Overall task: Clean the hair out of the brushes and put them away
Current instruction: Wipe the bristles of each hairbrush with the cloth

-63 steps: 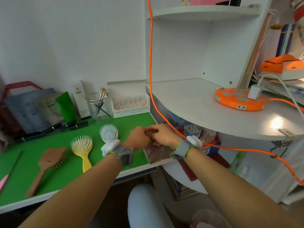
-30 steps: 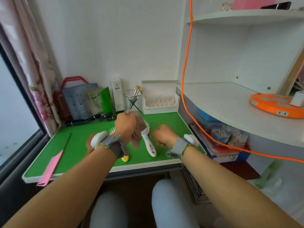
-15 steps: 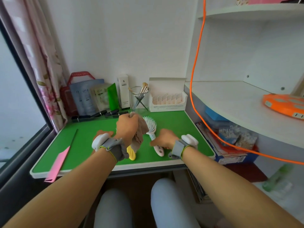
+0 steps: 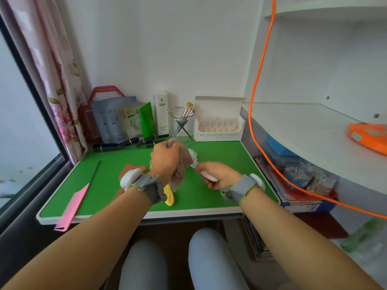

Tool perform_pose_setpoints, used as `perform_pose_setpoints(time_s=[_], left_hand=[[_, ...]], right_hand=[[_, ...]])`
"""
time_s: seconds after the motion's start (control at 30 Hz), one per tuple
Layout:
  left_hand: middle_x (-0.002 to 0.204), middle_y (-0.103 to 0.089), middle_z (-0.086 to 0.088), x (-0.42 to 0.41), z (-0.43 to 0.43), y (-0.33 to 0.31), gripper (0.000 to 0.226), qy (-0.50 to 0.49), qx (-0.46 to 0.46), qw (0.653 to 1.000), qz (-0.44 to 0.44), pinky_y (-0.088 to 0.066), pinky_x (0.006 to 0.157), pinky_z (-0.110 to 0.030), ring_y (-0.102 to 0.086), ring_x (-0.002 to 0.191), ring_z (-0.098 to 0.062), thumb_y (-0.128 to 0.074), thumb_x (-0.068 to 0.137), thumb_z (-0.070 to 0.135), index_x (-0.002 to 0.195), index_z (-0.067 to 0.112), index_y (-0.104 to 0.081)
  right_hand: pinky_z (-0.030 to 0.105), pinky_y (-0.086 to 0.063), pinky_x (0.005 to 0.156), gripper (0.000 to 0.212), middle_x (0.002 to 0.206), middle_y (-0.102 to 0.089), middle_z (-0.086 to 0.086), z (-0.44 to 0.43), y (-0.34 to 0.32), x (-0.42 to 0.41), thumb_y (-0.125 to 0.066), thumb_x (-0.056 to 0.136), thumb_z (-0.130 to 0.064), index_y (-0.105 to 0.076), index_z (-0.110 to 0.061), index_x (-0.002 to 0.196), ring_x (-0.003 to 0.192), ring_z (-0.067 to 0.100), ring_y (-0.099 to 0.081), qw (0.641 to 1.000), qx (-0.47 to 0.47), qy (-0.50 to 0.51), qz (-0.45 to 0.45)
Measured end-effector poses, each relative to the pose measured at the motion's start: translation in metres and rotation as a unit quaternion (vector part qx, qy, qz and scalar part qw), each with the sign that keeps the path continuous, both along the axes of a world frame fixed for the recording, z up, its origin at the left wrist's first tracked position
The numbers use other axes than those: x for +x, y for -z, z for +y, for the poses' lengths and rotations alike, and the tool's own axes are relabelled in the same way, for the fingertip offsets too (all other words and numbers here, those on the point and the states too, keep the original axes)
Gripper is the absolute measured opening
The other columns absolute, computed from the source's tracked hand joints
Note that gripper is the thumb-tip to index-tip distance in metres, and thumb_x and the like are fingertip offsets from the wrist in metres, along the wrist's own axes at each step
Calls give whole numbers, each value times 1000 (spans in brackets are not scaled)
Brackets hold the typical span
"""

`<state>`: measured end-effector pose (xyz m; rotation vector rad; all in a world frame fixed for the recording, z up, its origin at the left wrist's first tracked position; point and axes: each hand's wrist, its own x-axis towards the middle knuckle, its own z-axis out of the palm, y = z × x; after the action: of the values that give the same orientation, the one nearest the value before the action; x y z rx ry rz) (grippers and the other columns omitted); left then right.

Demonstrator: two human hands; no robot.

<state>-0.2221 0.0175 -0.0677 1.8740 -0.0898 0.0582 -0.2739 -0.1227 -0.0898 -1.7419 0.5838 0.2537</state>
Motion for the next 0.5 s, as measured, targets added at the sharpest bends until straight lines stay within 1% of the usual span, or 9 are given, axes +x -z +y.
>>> perform_pose_setpoints(time_s=[0.1, 0.2, 0.3, 0.37, 0.43, 0.5], left_hand=[[68, -53, -7, 1, -4, 0, 20, -5, -12, 1000, -4, -40, 62, -31, -47, 65, -23, -48, 86, 22, 70, 11, -54], [65, -50, -6, 2, -9, -1, 22, -11, -22, 1000, -16, -39, 62, -33, -45, 64, -23, -49, 85, 21, 65, 12, -49], [65, -47, -7, 3, -13, -2, 20, -17, -21, 999, -30, -36, 60, -33, -41, 64, -22, -48, 85, 20, 68, 9, -49], [66, -46, -9, 4, -17, -1, 19, -21, -17, 999, -39, -34, 60, -33, -39, 64, -21, -48, 85, 19, 71, 7, -50], [68, -44, -10, 6, -21, 0, 18, -19, -15, 999, -42, -33, 60, -34, -38, 65, -21, -48, 85, 18, 72, 7, -48], [68, -43, -11, 5, -24, 2, 18, -14, -13, 999, -44, -31, 60, -34, -37, 65, -21, -48, 85, 18, 72, 7, -47]], right_hand=[[15, -28, 37, 26, 59, -42, 3, -1, -2, -1, -53, 92, -18, -45, -13, 68, 43, 10, -38, 996, 88, 6, 5], [12, -25, 36, 18, 57, -44, 2, -3, 0, 3, -52, 92, -18, -46, -15, 75, 32, 7, -37, 991, 127, 35, -30], [12, -22, 35, 16, 47, -44, -2, -7, 0, 8, -49, 94, -23, -43, -18, 80, 28, 7, -31, 983, 158, 54, -74], [12, -21, 34, 24, 42, -44, -3, -11, -1, 10, -44, 96, -36, -41, -19, 80, 27, 8, -30, 977, 181, 64, -93], [12, -21, 33, 38, 42, -45, 0, -16, -3, 13, -37, 97, -52, -40, -18, 79, 27, 10, -31, 970, 206, 74, -104], [12, -21, 33, 50, 44, -46, 2, -19, -4, 13, -31, 95, -61, -41, -15, 79, 27, 12, -32, 966, 218, 77, -115]])
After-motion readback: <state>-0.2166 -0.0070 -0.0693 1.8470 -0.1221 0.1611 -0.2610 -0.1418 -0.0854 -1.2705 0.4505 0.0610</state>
